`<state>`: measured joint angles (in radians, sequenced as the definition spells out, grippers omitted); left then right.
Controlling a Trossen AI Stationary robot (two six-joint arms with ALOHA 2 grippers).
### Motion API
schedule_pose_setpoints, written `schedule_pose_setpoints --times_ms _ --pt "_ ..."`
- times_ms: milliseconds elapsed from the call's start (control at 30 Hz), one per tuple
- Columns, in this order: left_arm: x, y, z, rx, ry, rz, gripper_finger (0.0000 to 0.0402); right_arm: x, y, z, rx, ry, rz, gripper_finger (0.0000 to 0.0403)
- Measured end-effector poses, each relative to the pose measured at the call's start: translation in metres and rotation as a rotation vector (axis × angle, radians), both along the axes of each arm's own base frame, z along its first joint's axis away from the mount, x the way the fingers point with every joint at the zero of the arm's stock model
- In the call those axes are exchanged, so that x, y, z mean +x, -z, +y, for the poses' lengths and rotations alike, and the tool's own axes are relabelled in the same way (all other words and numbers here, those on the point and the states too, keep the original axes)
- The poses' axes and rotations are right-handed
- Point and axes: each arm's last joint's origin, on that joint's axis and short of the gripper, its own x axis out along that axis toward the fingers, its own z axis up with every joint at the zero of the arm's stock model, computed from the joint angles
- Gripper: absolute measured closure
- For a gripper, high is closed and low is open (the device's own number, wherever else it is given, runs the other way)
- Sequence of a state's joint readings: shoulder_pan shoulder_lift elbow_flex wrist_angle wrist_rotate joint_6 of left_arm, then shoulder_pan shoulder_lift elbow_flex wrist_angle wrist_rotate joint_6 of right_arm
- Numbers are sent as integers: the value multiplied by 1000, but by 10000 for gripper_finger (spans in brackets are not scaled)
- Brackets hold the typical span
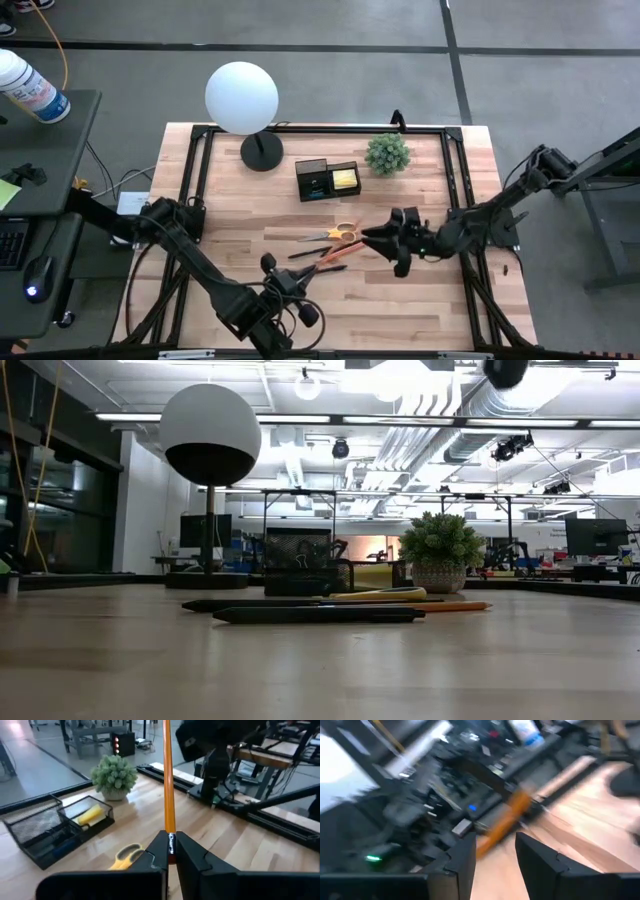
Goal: Pick and place office supplies into organizer
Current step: Put the bottom orange pencil into the desk organizer
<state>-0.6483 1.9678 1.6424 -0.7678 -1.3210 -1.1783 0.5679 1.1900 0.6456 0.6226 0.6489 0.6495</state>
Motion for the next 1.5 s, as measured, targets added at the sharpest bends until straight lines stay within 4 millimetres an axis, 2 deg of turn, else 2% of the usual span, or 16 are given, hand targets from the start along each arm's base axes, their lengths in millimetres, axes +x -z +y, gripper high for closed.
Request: schedule_pose_setpoints --times_ms 300,567,900,1500 --pt "-6 -17 1 1 -19 -76 397 10 -12 -18 -12 -86 -120 266" --pt "-16 -41 3 13 -24 -137 397 15 -19 -32 -11 -69 -195 266" --pt "-11 -55 0 20 -13 -160 397 19 -33 -61 9 -93 -361 266" --pt "-5 -61 3 20 0 -151 397 18 -39 -65 -18 -165 -435 267"
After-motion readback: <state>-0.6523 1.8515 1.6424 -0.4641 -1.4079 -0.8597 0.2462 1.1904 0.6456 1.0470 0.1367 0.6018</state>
